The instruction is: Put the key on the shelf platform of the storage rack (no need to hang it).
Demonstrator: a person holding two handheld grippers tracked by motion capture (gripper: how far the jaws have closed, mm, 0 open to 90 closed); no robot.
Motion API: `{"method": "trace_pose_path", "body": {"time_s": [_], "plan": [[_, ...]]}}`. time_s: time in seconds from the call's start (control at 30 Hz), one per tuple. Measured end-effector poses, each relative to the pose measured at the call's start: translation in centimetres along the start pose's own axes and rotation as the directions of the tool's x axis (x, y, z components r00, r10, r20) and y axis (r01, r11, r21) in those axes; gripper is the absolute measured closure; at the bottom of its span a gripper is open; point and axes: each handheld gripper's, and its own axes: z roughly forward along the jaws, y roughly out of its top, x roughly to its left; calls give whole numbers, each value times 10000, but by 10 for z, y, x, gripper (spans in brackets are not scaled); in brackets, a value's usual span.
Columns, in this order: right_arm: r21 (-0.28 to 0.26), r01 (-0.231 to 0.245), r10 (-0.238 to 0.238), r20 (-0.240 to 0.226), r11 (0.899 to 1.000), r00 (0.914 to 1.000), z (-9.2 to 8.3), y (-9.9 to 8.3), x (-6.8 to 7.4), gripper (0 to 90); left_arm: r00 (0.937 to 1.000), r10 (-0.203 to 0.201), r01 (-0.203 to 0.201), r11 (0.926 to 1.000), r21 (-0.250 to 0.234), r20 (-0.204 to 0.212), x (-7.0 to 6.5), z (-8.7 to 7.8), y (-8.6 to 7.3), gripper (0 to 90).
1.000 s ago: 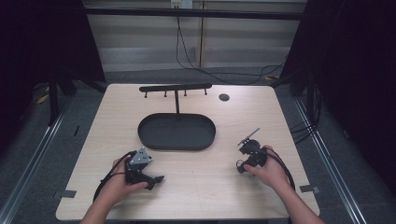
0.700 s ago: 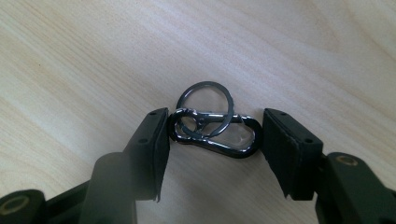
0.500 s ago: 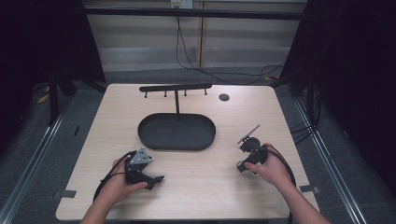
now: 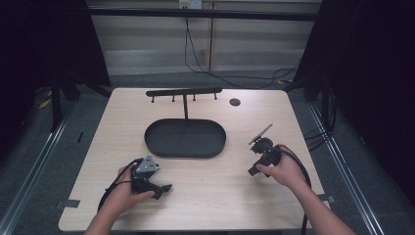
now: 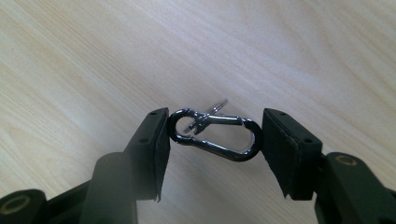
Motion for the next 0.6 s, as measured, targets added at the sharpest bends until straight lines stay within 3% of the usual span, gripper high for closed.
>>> {"method": "trace_pose_path", "body": {"time_s": [0.2,0.6], "plan": [[346,148,-151,57,9993,9999,-7,10,2,438,10000,95,-95,9999,87,-12,0,-1,0,82],[244,591,-590,-59,9980,9982,-18,32,10,439,9999,149,-148,9999,78,-81,0,-1,0,82]]}}
